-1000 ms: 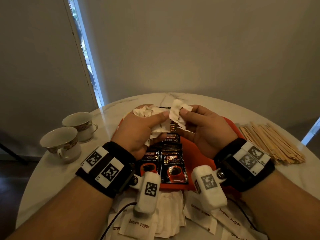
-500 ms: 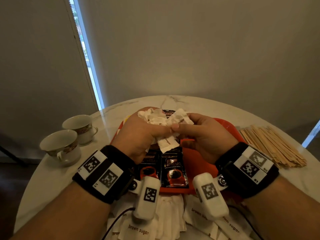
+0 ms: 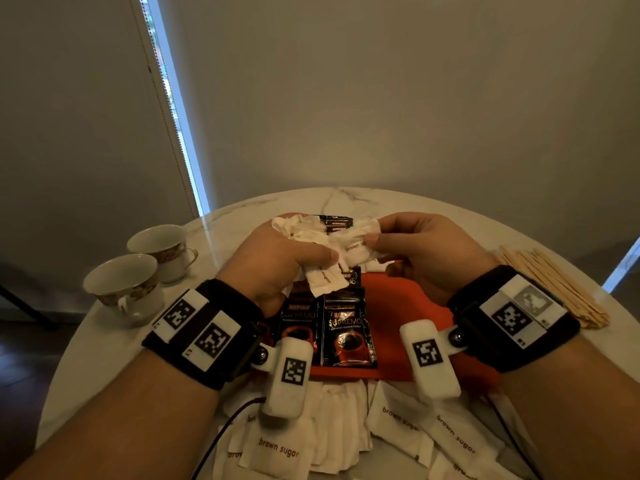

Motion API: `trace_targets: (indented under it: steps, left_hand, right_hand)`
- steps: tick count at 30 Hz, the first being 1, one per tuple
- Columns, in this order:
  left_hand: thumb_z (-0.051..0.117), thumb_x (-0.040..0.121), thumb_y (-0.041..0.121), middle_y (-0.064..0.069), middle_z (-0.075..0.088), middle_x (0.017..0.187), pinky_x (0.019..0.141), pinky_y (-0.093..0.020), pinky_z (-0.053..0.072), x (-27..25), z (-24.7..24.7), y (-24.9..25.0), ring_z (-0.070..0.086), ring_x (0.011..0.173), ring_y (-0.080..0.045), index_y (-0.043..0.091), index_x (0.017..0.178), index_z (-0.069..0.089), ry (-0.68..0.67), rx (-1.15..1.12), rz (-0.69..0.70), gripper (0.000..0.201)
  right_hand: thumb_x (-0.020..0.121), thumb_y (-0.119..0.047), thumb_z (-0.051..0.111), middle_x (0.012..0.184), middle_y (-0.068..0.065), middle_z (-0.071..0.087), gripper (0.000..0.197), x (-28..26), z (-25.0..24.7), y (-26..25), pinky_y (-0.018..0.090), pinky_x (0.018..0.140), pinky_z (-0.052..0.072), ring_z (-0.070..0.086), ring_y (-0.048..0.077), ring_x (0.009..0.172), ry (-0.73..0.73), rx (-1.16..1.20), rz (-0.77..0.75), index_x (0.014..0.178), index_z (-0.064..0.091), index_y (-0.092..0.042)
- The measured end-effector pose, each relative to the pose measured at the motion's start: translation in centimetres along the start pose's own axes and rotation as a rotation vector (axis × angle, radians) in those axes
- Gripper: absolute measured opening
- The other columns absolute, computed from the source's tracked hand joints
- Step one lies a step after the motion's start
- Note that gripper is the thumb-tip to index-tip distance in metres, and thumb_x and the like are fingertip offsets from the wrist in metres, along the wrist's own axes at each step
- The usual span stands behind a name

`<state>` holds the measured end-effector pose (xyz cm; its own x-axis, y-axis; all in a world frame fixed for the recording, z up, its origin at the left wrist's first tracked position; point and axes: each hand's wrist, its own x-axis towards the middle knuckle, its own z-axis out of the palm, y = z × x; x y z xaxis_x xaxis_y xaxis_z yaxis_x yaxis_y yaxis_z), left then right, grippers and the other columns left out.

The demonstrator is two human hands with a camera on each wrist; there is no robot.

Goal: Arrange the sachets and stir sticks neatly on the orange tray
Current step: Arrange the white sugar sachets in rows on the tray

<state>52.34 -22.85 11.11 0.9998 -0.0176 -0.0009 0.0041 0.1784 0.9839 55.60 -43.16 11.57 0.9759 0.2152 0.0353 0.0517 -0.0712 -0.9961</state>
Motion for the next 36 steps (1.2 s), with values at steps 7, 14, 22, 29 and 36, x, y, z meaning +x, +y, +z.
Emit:
trace_targets:
  steps: [7, 14, 22, 29, 36]
  left_hand:
    - [0.073, 0.081, -0.015, -0.017, 0.075, 0.087, 0.058, -0.036, 0.062, 0.8, -0.9, 0.0, 0.077, 0.075, -0.031, 0.001, 0.112, 0.067, 0.137, -0.124, -0.003, 0.036]
    - [0.075, 0.082, -0.012, -0.010, 0.078, 0.084, 0.056, -0.034, 0.061, 1.1, -1.0, -0.2, 0.078, 0.076, -0.028, 0.001, 0.125, 0.063, 0.153, -0.123, -0.009, 0.047]
    - [0.075, 0.081, -0.013, -0.012, 0.078, 0.087, 0.053, -0.033, 0.059, 1.2, -1.0, -0.3, 0.078, 0.074, -0.028, 0.002, 0.124, 0.064, 0.161, -0.140, -0.019, 0.047]
    - [0.075, 0.082, -0.013, -0.017, 0.076, 0.095, 0.053, -0.032, 0.059, 1.2, -0.7, -0.6, 0.078, 0.074, -0.028, 0.001, 0.127, 0.062, 0.153, -0.153, -0.024, 0.049]
    - [0.076, 0.084, -0.006, -0.015, 0.079, 0.093, 0.067, -0.039, 0.064, 1.3, -0.5, -1.2, 0.079, 0.083, -0.030, 0.002, 0.122, 0.064, 0.147, -0.135, -0.008, 0.041]
  right_hand:
    - [0.095, 0.003, 0.063, 0.072, 0.012, 0.067, 0.005, 3.1, -2.3, 2.4, 0.027, 0.052, 0.046, 0.056, 0.012, 0.046, 0.278, -0.020, 0.325, 0.091, 0.066, 0.000]
    - [0.093, 0.001, 0.066, 0.077, 0.011, 0.065, 0.004, 3.8, -1.9, 2.8, 0.035, 0.077, 0.042, 0.057, 0.021, 0.068, 0.220, -0.262, 0.459, 0.094, 0.070, -0.001]
    - [0.095, 0.003, 0.062, 0.082, 0.013, 0.060, 0.007, 3.4, -1.4, 2.6, 0.032, 0.067, 0.054, 0.058, 0.022, 0.070, 0.304, -0.124, 0.396, 0.094, 0.062, -0.004]
    - [0.099, -0.010, 0.061, 0.097, 0.015, 0.073, 0.011, 2.3, -0.1, 2.0, 0.036, 0.085, 0.055, 0.067, 0.023, 0.088, 0.133, -0.103, 0.475, 0.102, 0.066, -0.001]
    - [0.094, -0.029, 0.068, 0.087, 0.008, 0.073, 0.026, 1.7, 0.4, 1.1, 0.026, 0.062, 0.050, 0.066, 0.019, 0.075, -0.009, 0.073, 0.371, 0.103, 0.069, -0.004]
